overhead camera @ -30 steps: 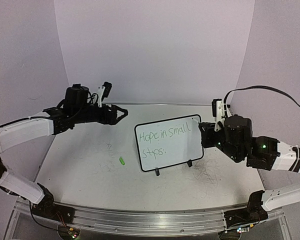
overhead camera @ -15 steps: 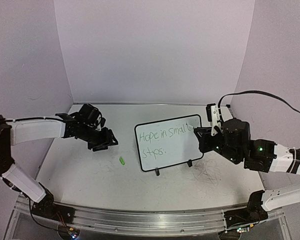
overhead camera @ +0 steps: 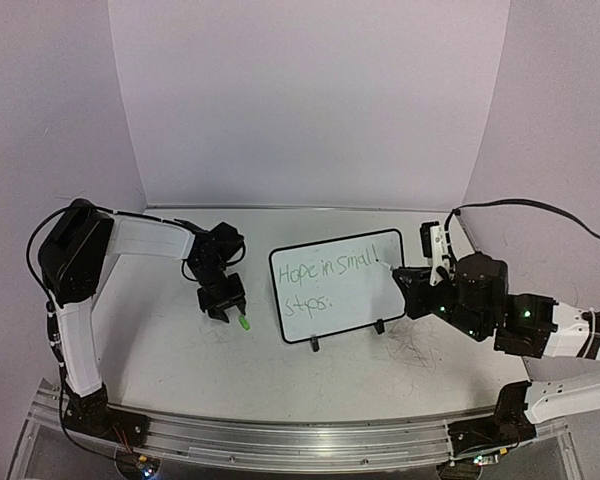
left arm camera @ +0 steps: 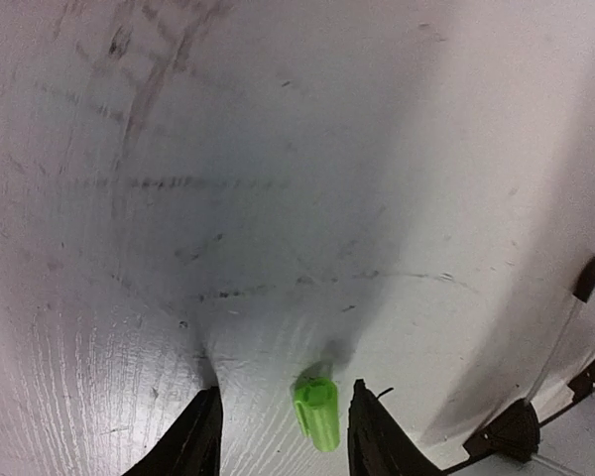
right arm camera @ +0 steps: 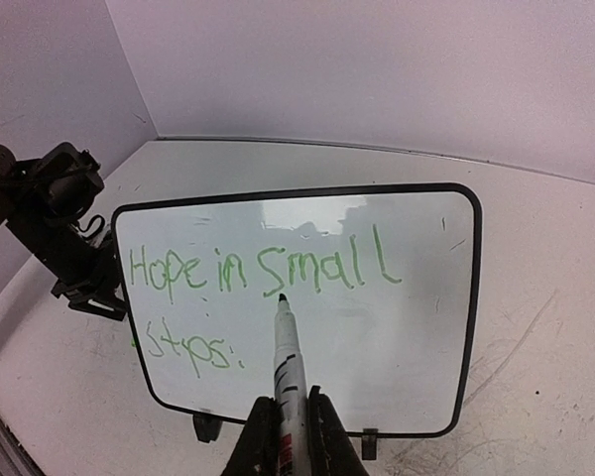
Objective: Write a sentence on the whiteboard
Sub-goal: Pick up the pen cap from the center of the board.
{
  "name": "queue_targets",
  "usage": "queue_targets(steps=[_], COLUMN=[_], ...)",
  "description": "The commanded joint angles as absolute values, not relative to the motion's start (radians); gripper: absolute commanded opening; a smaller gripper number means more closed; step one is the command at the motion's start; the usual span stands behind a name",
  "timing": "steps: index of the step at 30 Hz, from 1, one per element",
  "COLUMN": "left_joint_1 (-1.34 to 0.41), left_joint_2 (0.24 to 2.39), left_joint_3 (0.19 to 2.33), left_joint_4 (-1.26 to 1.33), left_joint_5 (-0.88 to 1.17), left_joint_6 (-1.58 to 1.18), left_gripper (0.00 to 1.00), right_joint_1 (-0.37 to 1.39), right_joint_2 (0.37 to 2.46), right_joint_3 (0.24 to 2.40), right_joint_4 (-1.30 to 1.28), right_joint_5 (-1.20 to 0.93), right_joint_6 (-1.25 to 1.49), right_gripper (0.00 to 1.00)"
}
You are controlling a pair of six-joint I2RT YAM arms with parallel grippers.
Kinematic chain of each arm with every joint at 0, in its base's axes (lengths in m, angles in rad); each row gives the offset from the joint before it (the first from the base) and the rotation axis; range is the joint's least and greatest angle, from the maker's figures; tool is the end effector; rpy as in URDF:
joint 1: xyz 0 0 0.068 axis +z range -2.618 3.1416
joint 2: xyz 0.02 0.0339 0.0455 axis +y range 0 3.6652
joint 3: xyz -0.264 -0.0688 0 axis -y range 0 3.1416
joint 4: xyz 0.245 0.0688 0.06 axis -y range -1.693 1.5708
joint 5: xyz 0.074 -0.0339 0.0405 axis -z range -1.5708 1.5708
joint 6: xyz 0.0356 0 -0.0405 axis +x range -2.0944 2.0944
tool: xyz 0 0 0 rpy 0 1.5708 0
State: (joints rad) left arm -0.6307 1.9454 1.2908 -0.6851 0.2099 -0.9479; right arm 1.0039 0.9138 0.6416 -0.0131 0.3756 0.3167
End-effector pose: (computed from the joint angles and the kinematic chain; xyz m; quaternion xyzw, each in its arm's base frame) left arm 0.2964 -0.2256 0.1517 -0.1441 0.9774 -0.1547 0.0069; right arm 0.1258 0.1732 0.2843 -0.1595 0.7781 0.2431 0.5567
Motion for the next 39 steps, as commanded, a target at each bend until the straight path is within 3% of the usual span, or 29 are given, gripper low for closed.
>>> queue_targets(steps=[1, 9, 20, 25, 29, 39], left_joint_1=[-0.668, -0.719, -0.755, -0.763, -0.765, -0.773], left_joint_2=[2.01, 2.12, 2.175, 2.17, 2.113, 2.081], left_joint_3=[1.379, 1.467, 1.487, 1.482, 1.432, 1.415], left_joint_4=[-0.815, -0.954, -0.977, -0.997, -0.997, -0.984], left_joint_5=[0.135, 0.072, 0.071, 0.105, 0.111, 0.15], left_joint_6=[-1.086, -1.236, -1.396, -1.458, -1.504, -1.566], left_gripper=[0.44, 0.41, 0.24, 0.27, 0.34, 0.31], right_joint_1=[1.002, 1.002, 1.001, 1.002, 1.001, 1.001], right_joint_2=[0.893, 0.91, 0.934, 0.95, 0.957, 0.997], right_joint_3=[0.615, 0.581, 0.58, 0.583, 0.576, 0.589], right_joint_4=[0.052, 0.104, 0.141, 0.146, 0.158, 0.187], right_joint_5=[0.375, 0.33, 0.296, 0.286, 0.28, 0.258], right_joint_6=[0.321, 0.33, 0.338, 0.347, 0.359, 0.357], right_gripper=[0.0, 0.0, 0.0, 0.0, 0.0, 0.0])
